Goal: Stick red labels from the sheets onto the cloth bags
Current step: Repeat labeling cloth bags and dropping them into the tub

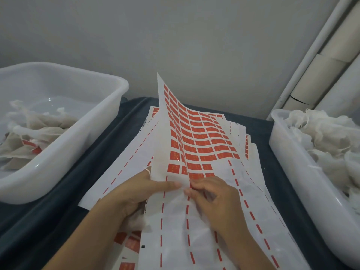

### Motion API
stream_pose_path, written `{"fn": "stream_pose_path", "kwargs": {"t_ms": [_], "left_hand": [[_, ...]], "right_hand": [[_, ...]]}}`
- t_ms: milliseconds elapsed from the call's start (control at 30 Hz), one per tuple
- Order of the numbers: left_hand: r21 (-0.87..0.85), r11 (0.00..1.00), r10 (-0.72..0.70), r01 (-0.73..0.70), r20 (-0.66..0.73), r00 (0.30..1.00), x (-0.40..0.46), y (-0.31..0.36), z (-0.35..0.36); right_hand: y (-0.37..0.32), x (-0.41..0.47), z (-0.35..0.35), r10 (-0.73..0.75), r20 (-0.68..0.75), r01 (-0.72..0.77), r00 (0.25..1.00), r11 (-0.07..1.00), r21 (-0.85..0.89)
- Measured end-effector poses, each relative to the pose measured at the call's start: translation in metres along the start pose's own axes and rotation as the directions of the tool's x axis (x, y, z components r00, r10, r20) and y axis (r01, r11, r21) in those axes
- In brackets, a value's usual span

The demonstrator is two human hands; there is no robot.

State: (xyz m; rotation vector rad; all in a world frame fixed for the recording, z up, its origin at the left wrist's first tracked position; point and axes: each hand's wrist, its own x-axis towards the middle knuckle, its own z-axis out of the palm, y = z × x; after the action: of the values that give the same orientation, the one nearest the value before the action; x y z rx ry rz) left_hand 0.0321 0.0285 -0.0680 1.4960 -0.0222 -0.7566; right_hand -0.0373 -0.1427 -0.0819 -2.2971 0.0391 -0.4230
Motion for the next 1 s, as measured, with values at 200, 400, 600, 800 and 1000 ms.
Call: {"fn": "stream_pose_path", "kwargs": {"t_ms": [200,400,600,800,1000], "left_hand": [[0.044,0.998,0.055,-0.054,-0.018,0.998,0.003,-0.002,0.002],[0.077,0.996,0.045,-0.044,-0.013,0.999,0.005,-0.003,-0.002],[0.067,0.998,0.02,-0.021,0.022,1.0,0.003,-0.002,-0.005],[0.037,0.999,0.011,-0.012,0.022,1.0,0.002,-0.002,-0.007],[0.002,1.0,0.018,-0.018,0.038,0.999,0.001,0.0,-0.005]], "right_hand": [[-0.001,0.0,-0.002,-0.05,0.025,0.051,0.998,0.998,-0.035],[-0.001,0.001,-0.005,-0.069,0.068,0.068,0.995,0.997,0.027],[0.001,0.002,-0.007,-0.056,0.093,0.047,0.994,0.994,0.098],[-0.001,0.004,-0.011,-0.078,0.073,0.069,0.994,0.991,0.118],[0.0,0.004,-0.013,-0.067,0.075,0.057,0.995,0.991,0.119]]}}
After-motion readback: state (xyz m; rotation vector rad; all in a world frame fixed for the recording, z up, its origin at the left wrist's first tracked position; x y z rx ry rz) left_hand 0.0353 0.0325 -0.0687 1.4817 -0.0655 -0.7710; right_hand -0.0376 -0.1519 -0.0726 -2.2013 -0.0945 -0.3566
